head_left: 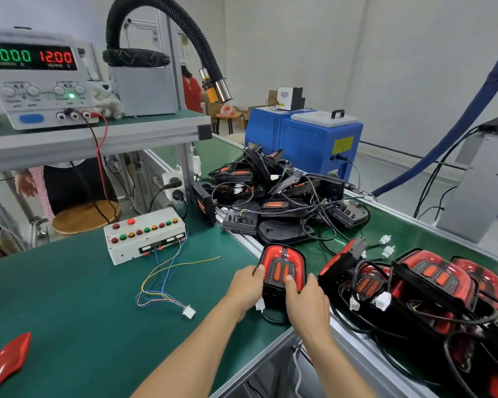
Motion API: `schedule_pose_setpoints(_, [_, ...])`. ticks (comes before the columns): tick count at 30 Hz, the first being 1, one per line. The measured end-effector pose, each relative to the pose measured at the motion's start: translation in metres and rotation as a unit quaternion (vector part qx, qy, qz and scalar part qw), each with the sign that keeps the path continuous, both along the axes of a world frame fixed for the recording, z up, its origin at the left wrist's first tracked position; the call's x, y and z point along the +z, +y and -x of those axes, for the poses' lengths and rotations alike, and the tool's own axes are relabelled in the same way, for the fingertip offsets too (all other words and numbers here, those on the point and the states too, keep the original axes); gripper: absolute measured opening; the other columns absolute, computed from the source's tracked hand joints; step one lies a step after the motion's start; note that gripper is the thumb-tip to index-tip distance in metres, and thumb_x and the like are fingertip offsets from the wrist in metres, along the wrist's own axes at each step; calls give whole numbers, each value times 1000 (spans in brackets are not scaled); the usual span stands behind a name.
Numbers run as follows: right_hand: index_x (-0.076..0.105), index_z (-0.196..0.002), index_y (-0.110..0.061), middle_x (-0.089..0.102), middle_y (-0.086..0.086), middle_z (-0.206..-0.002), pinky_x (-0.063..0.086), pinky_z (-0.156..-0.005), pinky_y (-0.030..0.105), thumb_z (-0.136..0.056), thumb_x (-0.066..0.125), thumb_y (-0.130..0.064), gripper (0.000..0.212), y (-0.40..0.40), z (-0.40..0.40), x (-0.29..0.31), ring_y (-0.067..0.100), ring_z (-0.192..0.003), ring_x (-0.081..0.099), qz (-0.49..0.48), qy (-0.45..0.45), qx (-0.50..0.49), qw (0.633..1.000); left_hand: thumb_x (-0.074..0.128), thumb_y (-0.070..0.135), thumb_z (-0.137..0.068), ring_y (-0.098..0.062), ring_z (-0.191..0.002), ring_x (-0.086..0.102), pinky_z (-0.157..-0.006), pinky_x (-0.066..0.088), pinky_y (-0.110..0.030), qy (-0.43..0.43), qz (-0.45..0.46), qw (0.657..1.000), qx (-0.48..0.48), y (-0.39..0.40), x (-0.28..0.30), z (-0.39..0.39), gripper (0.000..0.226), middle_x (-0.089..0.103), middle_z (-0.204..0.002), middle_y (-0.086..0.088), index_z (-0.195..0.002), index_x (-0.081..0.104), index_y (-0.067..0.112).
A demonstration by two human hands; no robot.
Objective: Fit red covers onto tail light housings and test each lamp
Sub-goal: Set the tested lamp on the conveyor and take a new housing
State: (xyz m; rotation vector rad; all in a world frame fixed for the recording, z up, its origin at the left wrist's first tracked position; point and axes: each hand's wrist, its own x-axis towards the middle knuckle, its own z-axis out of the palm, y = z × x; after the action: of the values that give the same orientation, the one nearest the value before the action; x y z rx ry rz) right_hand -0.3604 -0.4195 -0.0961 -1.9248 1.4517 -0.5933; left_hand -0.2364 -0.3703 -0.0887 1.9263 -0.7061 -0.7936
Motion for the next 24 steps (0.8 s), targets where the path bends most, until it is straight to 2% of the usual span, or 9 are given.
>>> schedule_pose_setpoints(2, [51, -133, -10, 60, 14, -132, 41, -101, 43, -102, 47, -49, 51, 8, 7, -1, 34, -125, 51, -4, -19, -3, 1000, 34, 40, -110, -26, -109, 64, -93, 51, -38, -4, -2, 1000, -4, 2, 0, 1, 50, 70, -113, -10, -111, 68, 5])
schedule_pose_setpoints(4, [45, -146, -9, 53, 13, -144, 36, -110, 44, -101, 49, -49, 61, 19, 13, 0, 31, -135, 43, 26, -35, -17, 999, 34, 42, -110, -24, -102, 63, -90, 49, -36, -6, 1, 1000, -1, 5, 0, 2, 52, 70, -114, -11, -112, 67, 3])
schedule_pose_setpoints(7, [54, -141, -15, 53, 1, -138, 34, -113, 40, -98, 56, -39, 50, 45, 12, 4, 19, -131, 39, 146, -118, -5, 982, 34, 42, -110, -17, -80, 50, -73, 41, -33, -4, 23, 1000, 15, 14, 3, 2, 50, 64, -92, -8, -96, 63, 3])
schedule_pose_setpoints(10, [63, -131, -20, 50, -17, -124, 32, -105, 20, -98, 53, -36, 38, 75, -5, 13, -1, -121, 42, 200, -225, 77, 950, 39, 37, -109, -18, -70, 37, -66, 30, -33, -18, 55, 997, 48, 35, 12, -3, 39, 44, -75, -3, -79, 48, 15])
schedule_pose_setpoints(13, [65, -120, -28, 57, -24, -112, 44, -89, 16, -98, 54, -29, 24, 102, -32, 20, 1, -108, 56, 163, -277, 171, 931, 45, 31, -108, -18, -72, 47, -68, 38, -33, 11, 95, 992, 88, 69, 22, -18, 42, 54, -72, 1, -75, 58, 9])
schedule_pose_setpoints(15, [65, -118, -31, 61, -22, -108, 47, -83, 20, -100, 58, -19, 23, 117, -52, 21, 2, -103, 59, 118, -282, 213, 928, 45, 31, -108, -15, -87, 65, -80, 49, -31, 30, 115, 985, 122, 97, 28, -29, 38, 73, -90, 2, -94, 72, 10])
schedule_pose_setpoints(17, [65, -114, -31, 64, -21, -107, 46, -83, 18, -100, 58, -16, 22, 132, -68, 20, -2, -102, 59, 94, -279, 243, 924, 45, 33, -109, -8, -96, 70, -80, 54, -22, 49, 143, 975, 162, 130, 34, -39, 35, 77, -100, 3, -105, 75, 17])
schedule_pose_setpoints(21, [68, -105, -36, 69, -24, -96, 45, -79, 13, -101, 57, -21, 19, 166, -96, 13, 1, -95, 63, 42, -265, 316, 910, 43, 29, -110, -9, -91, 76, -84, 55, -27, 63, 172, 956, 228, 203, 36, -62, 34, 80, -94, 0, -105, 74, 16])
schedule_pose_setpoints(24, [64, -94, -41, 64, -29, -79, 41, -68, 13, -99, 58, -30, 13, 196, -116, 1, 0, -76, 59, 7, -210, 395, 894, 46, 22, -109, -10, -84, 76, -74, 55, -21, 30, 153, 948, 278, 259, 32, -80, 28, 80, -88, 1, -104, 73, 12])
